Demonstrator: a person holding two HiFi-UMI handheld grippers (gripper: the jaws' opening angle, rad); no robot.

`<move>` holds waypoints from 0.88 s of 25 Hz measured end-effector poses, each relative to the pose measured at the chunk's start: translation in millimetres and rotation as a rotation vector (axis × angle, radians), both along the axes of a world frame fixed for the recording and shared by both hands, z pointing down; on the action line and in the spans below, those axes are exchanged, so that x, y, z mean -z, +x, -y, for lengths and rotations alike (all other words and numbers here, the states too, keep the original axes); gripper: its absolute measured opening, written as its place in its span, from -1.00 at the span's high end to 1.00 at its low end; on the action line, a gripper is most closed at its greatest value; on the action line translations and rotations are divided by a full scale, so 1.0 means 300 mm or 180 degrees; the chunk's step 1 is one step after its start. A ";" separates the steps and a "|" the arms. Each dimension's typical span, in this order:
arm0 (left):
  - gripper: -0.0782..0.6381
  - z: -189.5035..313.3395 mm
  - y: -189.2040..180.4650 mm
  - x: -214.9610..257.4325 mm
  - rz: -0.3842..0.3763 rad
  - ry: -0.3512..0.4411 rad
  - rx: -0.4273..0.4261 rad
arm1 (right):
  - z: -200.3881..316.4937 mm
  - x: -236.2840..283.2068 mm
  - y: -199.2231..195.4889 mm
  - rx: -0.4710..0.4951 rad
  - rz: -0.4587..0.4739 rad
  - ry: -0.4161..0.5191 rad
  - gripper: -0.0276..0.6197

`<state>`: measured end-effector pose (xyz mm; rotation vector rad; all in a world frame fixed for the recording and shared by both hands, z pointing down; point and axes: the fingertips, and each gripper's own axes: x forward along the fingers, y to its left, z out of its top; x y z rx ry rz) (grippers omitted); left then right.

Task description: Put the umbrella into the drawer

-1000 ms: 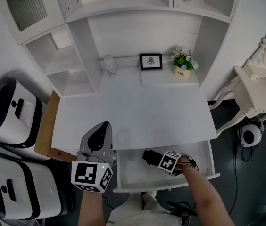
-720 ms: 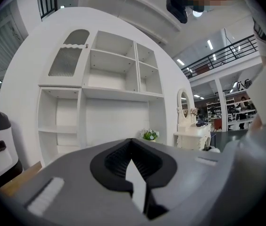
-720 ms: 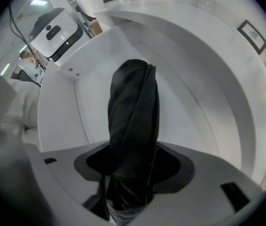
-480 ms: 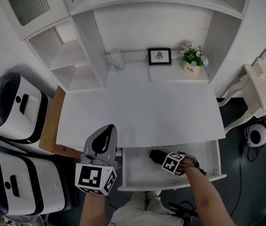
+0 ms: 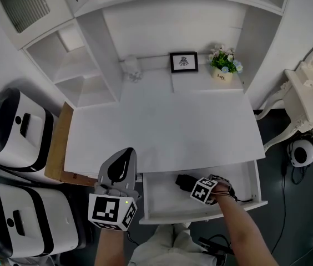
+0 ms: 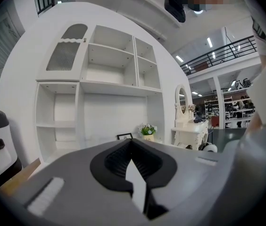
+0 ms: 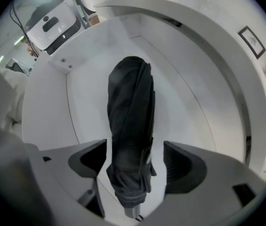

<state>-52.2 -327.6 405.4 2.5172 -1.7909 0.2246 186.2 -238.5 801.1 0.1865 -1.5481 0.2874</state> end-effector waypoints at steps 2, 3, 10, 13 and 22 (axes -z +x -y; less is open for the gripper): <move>0.76 0.000 0.005 0.001 -0.0012 0.0006 -0.0016 | 0.000 0.003 0.007 -0.0037 0.0001 0.0006 -0.19; 0.76 0.001 0.007 0.004 -0.0018 0.0012 -0.0025 | 0.000 0.005 0.010 -0.0043 -0.0003 0.0018 -0.21; 0.76 0.009 0.023 0.025 -0.0083 0.0085 -0.0106 | -0.019 0.065 -0.001 -0.0154 0.0110 0.0039 -0.24; 0.76 0.012 0.038 0.044 -0.0138 0.0142 -0.0138 | -0.022 0.107 -0.008 -0.0238 0.0194 0.0047 -0.24; 0.76 0.010 0.077 0.127 -0.0256 0.0346 -0.0235 | -0.001 0.268 -0.014 -0.0340 0.0473 0.0258 -0.23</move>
